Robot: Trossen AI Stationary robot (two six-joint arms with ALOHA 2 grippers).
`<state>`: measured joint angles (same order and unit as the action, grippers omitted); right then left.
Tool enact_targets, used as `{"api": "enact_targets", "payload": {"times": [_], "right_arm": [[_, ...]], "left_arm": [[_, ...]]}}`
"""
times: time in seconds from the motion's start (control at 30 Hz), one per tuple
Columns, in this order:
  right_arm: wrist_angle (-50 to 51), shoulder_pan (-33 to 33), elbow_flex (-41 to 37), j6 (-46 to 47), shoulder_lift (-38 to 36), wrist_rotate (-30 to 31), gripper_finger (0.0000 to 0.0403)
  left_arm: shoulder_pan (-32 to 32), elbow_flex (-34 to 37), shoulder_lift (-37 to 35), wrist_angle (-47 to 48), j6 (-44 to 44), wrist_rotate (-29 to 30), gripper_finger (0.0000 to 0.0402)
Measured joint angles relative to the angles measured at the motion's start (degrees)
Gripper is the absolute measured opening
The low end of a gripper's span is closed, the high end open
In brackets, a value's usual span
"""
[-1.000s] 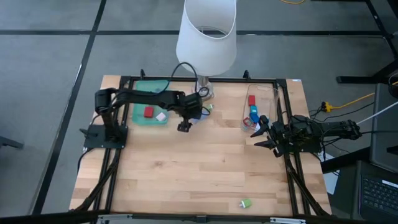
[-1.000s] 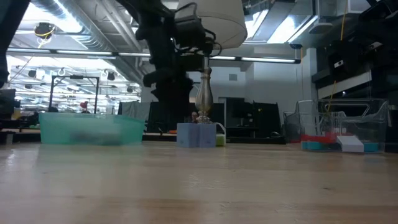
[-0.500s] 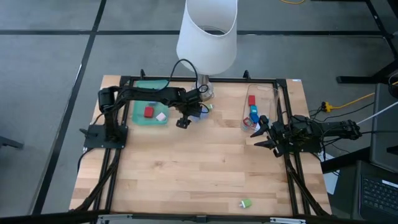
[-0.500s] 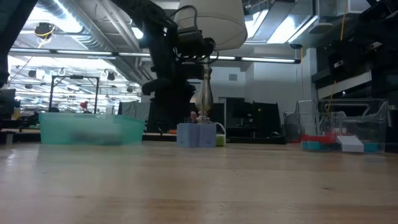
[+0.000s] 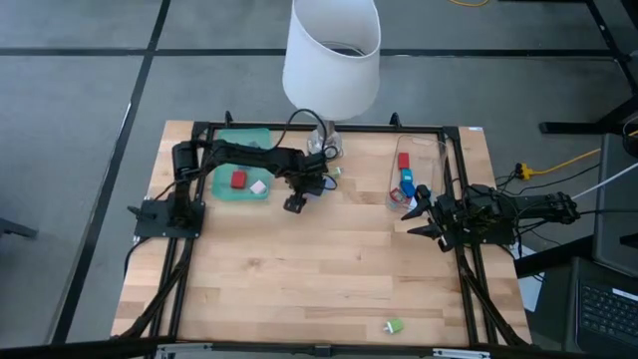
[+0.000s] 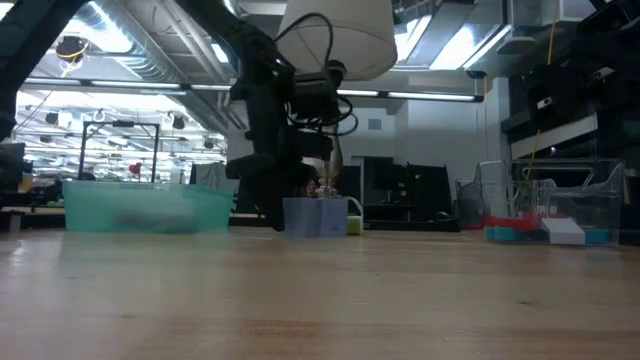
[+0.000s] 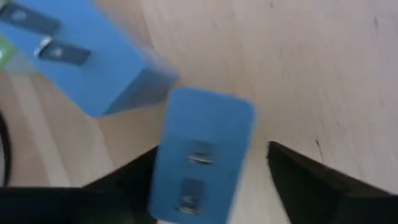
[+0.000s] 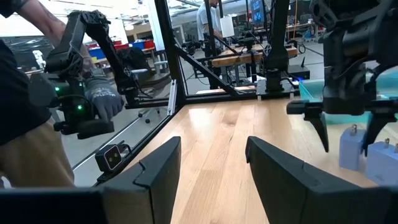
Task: Pick & Place Office items
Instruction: Put the purple charger adapter into the green bin
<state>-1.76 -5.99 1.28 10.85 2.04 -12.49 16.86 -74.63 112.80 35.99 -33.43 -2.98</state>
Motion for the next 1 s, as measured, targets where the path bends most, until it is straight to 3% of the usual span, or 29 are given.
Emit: {"api": "enact_targets", "payload": {"times": [0.17, 0.37, 0.67, 1.0], "right_arm": [[0.02, 0.01, 0.00, 0.00, 0.00, 0.00, 0.0192], [0.01, -0.01, 0.00, 0.00, -0.01, 0.00, 0.0192], [0.02, -0.01, 0.00, 0.00, -0.02, 0.01, 0.0192], [0.02, -0.01, 0.00, 0.00, -0.02, 0.00, 0.0192]], "left_arm": [[0.11, 0.00, 0.02, -0.03, 8.45, -1.91, 0.0110], [0.04, 0.00, -0.03, -1.72, 21.42, -11.88, 0.0109], [-0.04, 0.02, -3.03, -17.31, 39.33, -28.46, 0.0109], [-1.68, 6.71, -18.85, -30.09, 48.99, -26.37, 0.0109]]}}
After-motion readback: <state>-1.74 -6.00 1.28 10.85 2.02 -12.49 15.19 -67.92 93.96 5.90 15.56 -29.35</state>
